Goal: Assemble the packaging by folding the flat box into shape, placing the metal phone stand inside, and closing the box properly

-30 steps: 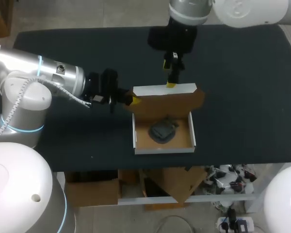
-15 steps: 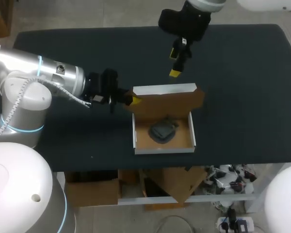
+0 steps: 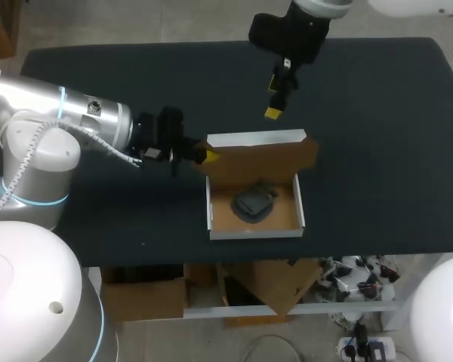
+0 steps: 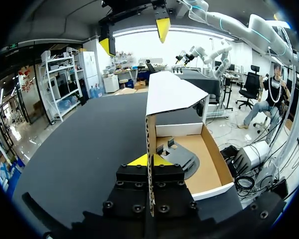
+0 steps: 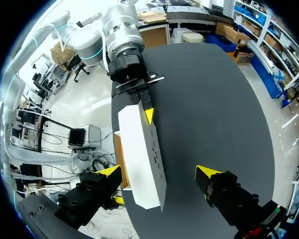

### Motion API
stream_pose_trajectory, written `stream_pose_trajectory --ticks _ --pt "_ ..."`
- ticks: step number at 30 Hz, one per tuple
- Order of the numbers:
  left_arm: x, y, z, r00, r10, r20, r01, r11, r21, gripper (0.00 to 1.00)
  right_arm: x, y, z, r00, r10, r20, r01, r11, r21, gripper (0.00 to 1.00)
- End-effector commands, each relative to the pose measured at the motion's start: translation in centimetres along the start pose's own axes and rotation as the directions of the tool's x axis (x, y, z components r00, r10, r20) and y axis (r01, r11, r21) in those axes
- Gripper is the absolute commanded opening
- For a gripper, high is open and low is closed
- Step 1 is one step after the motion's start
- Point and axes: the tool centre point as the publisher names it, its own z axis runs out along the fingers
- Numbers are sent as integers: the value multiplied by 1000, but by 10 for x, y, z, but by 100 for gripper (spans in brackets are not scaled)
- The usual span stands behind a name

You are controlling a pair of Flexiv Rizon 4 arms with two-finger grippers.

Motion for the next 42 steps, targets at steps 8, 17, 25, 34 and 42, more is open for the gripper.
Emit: stream_pose_trajectory --ticks 8,17,25,34,42 --pt "4 4 4 994 90 63 -89 996 -23 0 -8 -17 0 950 312 -14 -312 950 -20 100" --pt "15 11 4 970 184 158 -178 983 -55 0 -4 -28 4 884 466 -21 -467 884 -30 100" --pt "20 16 4 941 251 225 -237 968 -87 0 0 -36 12 840 540 -52 -542 840 -35 100" --pt "28 19 7 906 327 269 -305 944 -122 0 5 -41 18 816 568 -109 -576 816 -57 100" --pt "33 19 7 902 336 271 -312 941 -129 0 5 -41 18 816 568 -109 -576 816 -57 100"
